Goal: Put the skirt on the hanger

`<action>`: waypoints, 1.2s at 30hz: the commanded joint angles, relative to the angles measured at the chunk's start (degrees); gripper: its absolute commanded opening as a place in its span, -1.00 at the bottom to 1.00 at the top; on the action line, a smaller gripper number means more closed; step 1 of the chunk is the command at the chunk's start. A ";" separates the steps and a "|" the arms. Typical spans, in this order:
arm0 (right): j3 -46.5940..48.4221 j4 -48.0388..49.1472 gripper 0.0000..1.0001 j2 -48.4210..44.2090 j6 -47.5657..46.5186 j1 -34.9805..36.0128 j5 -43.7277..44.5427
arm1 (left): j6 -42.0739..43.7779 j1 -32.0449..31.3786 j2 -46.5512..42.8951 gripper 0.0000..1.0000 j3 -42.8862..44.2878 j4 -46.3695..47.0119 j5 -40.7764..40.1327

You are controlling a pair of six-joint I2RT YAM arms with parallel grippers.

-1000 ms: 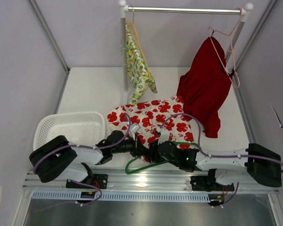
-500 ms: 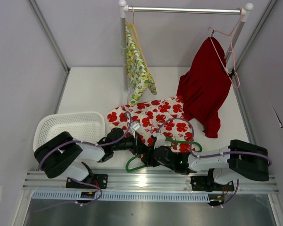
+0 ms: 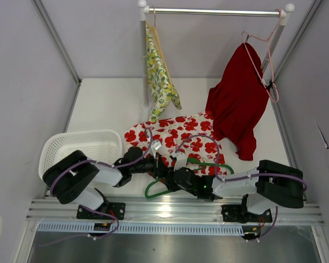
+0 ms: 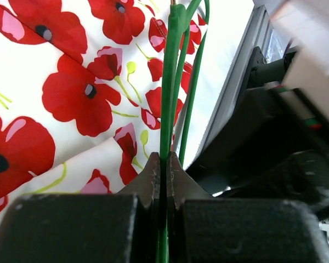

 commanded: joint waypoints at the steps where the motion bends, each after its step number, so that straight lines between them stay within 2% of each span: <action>1: 3.09 -1.76 -0.62 -3.40 -2.98 -0.49 4.48 | 3.79 1.23 1.01 -1.00 1.95 -1.11 0.61; 7: 6.42 -7.83 -0.66 -8.15 -9.30 -3.48 -1.99 | 4.67 1.94 2.06 -1.00 2.92 -2.44 0.44; 15: 9.50 -12.58 -0.71 -7.36 -14.05 -1.64 -9.92 | 6.60 3.87 1.80 -1.00 6.26 -7.00 -1.14; 27: 9.07 -21.88 -0.72 -12.10 -14.41 2.32 -6.15 | 9.15 8.35 3.64 -1.00 9.16 -9.99 -1.14; 31: 6.00 -22.17 -0.66 -14.65 -14.23 2.75 -6.50 | 9.59 9.93 3.91 -1.00 9.16 -10.52 -1.31; 35: 2.04 -17.51 -0.46 -14.48 -14.67 3.90 -10.18 | 9.24 10.29 4.00 -1.00 8.90 -10.17 -1.05; 36: 1.69 -17.16 -0.35 -13.96 -14.76 4.16 -10.63 | 9.24 10.20 4.00 -1.00 8.90 -10.17 -1.05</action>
